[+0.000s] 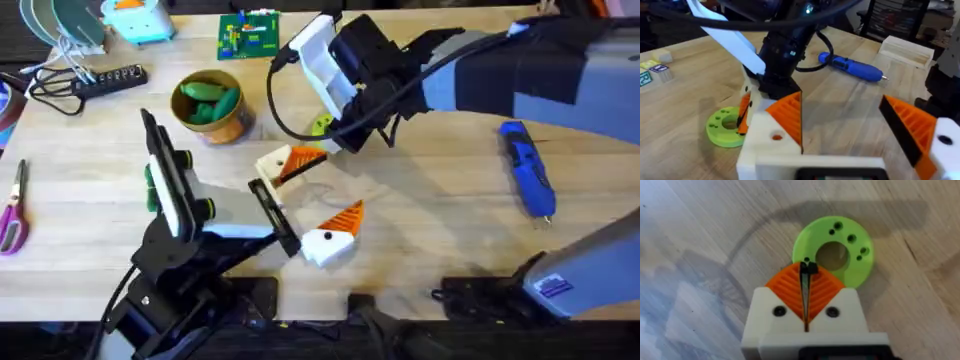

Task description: Pick up the gripper from the table and insert it into the empty holder that is missing its gripper. Then pick up a screw, insert it into the mounting hole, and use the screwdriver to tighten it. Finally, clean up the table by picking up the vegetable and placing it into the bucket.

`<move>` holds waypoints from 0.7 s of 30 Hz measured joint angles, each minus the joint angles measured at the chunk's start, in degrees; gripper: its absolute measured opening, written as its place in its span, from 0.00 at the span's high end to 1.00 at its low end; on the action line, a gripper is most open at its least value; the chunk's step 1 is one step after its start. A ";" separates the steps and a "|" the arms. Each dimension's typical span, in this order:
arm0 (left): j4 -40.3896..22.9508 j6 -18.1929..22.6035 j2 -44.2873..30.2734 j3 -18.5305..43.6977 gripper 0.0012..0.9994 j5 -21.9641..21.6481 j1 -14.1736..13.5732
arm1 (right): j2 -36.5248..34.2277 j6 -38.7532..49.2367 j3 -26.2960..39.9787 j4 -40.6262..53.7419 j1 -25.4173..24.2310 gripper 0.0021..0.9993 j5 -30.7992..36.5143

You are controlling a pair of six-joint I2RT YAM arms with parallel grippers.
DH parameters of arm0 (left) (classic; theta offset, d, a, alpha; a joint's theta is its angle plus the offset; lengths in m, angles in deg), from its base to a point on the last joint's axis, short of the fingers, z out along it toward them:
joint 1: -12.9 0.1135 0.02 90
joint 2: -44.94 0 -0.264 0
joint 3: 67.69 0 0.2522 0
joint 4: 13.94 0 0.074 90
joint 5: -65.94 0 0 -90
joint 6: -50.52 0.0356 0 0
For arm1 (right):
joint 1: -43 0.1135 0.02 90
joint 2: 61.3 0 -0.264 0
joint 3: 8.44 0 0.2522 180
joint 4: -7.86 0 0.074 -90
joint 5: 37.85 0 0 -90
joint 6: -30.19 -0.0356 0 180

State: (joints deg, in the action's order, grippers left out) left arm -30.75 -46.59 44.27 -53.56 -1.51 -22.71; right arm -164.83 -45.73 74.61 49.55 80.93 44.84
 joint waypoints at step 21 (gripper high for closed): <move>0.00 0.00 -0.02 0.00 0.02 0.02 0.00 | 0.00 -2.20 0.46 0.80 -3.79 0.99 6.98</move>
State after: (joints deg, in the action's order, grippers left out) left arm -30.75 -46.59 44.25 -53.56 -1.49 -22.71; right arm -164.83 -47.93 75.07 50.36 77.14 51.82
